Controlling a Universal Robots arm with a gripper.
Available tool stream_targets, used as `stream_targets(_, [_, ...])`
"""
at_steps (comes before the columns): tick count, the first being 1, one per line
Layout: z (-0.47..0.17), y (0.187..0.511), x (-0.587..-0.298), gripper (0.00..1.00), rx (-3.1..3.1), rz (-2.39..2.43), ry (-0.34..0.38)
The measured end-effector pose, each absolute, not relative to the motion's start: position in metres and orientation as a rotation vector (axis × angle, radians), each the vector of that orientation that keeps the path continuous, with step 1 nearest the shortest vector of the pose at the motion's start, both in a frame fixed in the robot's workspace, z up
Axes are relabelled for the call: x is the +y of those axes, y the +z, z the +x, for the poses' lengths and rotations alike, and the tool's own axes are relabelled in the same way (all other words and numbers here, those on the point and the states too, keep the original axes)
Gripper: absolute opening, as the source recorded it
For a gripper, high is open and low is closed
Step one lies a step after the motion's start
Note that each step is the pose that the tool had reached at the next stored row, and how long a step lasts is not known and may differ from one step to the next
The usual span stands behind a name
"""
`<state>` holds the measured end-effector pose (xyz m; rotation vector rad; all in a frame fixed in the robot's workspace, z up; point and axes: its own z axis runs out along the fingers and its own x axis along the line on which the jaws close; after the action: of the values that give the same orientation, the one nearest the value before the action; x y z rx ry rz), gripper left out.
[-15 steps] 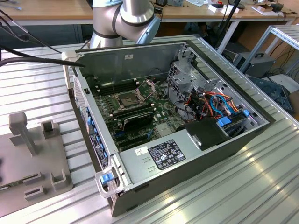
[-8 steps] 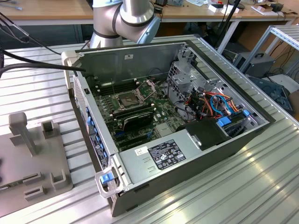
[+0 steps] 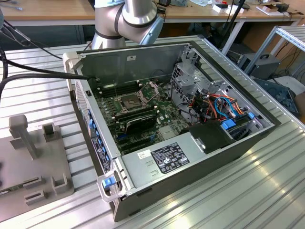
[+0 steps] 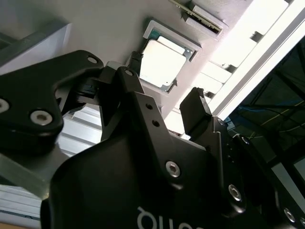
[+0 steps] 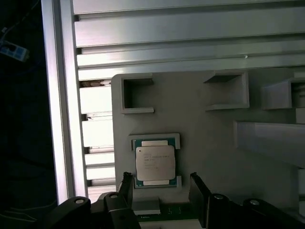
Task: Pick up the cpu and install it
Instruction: 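Pick up the cpu and move it towards the insertion slot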
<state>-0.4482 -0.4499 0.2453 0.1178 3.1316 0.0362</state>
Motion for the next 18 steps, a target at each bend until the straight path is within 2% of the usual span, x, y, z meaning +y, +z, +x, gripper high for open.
stream_targets(18, [-0.448, 0.233, -0.45, 0.6, 3.131, 0.118, 0.032])
